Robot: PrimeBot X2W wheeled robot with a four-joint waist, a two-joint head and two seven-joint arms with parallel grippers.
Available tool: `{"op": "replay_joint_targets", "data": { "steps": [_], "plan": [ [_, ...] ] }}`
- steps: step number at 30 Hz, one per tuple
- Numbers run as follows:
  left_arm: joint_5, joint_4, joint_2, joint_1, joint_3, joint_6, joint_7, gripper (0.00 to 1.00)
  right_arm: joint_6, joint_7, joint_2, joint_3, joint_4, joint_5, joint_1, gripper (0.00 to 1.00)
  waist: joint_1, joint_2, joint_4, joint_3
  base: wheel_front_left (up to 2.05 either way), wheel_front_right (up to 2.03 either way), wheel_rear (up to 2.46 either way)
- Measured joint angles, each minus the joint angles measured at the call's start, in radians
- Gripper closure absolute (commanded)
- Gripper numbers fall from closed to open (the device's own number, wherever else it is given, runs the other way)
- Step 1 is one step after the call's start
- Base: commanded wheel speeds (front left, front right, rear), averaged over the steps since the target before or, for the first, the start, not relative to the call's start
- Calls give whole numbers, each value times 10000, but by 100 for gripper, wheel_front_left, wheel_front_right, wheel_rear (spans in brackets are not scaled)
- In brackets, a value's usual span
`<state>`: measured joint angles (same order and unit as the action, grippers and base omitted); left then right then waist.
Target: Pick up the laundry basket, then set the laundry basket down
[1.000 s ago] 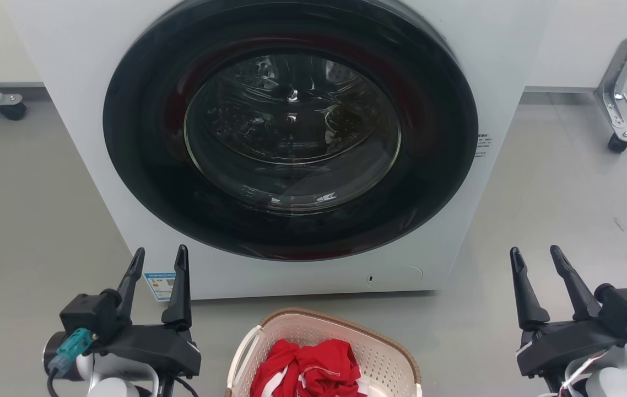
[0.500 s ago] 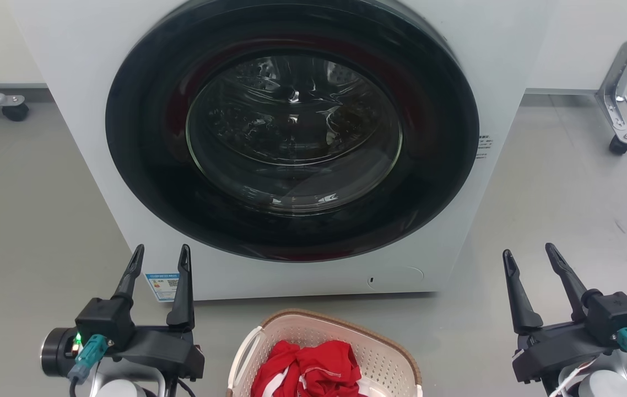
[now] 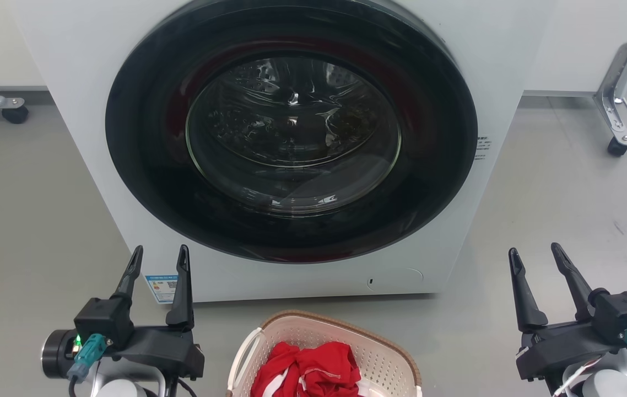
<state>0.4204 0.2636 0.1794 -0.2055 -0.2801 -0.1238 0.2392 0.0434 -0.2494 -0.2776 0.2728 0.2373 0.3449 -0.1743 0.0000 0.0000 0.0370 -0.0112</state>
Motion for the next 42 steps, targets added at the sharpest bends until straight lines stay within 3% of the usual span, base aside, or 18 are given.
{"op": "replay_joint_targets", "data": {
  "steps": [22,42],
  "plan": [
    [6,-123,-65,47,2,0,-178,0,-257,0,119,-86,-10,203,86,0,0,0,27,204,0,0,0],
    [46,-698,-109,-367,-4,0,-616,0,-360,0,111,-186,-397,247,-361,0,1,1,-21,2274,0,0,0]
  ]
}}
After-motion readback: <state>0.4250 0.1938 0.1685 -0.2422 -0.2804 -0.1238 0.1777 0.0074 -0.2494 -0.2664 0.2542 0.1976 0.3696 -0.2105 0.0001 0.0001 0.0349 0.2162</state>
